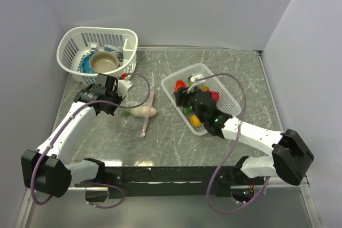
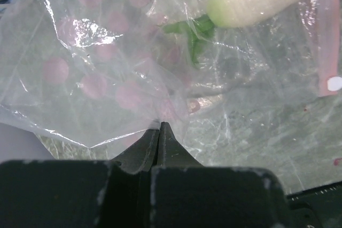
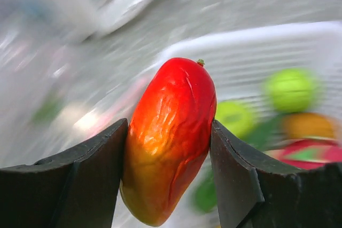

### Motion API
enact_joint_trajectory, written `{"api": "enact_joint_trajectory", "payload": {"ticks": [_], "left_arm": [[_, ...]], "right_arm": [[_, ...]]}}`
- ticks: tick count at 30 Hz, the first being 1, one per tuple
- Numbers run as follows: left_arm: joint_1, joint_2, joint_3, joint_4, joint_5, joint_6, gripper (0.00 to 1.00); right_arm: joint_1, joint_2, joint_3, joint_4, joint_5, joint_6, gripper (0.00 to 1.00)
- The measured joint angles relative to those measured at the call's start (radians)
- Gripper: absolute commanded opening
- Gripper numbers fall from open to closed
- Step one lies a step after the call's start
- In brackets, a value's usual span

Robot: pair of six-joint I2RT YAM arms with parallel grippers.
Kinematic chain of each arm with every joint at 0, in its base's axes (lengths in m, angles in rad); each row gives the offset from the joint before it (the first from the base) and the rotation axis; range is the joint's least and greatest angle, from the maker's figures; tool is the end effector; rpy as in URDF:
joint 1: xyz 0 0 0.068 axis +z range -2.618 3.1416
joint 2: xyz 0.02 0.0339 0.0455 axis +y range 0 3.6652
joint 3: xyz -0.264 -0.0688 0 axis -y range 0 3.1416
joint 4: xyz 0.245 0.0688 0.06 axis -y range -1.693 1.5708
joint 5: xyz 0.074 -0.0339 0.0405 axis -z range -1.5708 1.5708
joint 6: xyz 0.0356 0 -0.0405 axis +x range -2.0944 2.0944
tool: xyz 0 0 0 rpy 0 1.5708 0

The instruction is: Open the zip-top bag and remove the fake food

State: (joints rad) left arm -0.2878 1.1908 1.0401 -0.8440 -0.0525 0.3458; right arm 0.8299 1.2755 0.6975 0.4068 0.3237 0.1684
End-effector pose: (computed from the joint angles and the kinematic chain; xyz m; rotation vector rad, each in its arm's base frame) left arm 0.2239 -0.0643 0.2893 0.7804 2.4444 0.0894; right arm 0.2023 0.2044 0.2641 -0.3385 1.7214 0.4513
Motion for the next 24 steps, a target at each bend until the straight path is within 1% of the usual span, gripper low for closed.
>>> {"api": "enact_joint_trajectory", "payload": {"ticks": [1,2,3,5,8,13,18,21,24], "left_arm": [[0.0,0.0,-0.011,0.011,-0.004,0.001,0.01],[0.0,0.0,-0.022,0.026,-0.013,0.005,0.01],[0.0,0.002,-0.027,0.034,-0.019,0.005,0.01],[0.0,0.008,-0.029,0.053,-0.034,0.007,0.01],[0.0,0.034,-0.029,0.102,-0.064,0.01,0.01],[0.006,0.112,-0.028,0.175,-0.134,0.047,0.01],[0.023,0.15,-0.028,0.212,-0.162,0.07,0.01],[0.027,0.157,-0.028,0.24,-0.177,0.083,0.01],[0.027,0.176,-0.035,0.281,-0.187,0.087,0.01]], "right_arm": [[-0.034,-0.003,0.01,-0.006,0.018,0.003,0.71],[-0.071,0.002,0.026,-0.029,0.039,0.006,0.79],[-0.095,0.016,0.043,-0.05,0.058,0.009,1.0],[-0.124,0.056,0.074,-0.092,0.084,0.015,1.0],[-0.127,0.084,0.078,-0.151,0.085,0.002,1.0],[-0.116,0.084,0.078,-0.158,0.021,-0.034,1.0],[-0.036,0.129,0.12,-0.129,-0.093,-0.114,0.99],[0.034,0.226,0.193,-0.101,-0.16,-0.17,0.96],[0.079,0.327,0.24,-0.084,-0.219,-0.202,0.95]]}}
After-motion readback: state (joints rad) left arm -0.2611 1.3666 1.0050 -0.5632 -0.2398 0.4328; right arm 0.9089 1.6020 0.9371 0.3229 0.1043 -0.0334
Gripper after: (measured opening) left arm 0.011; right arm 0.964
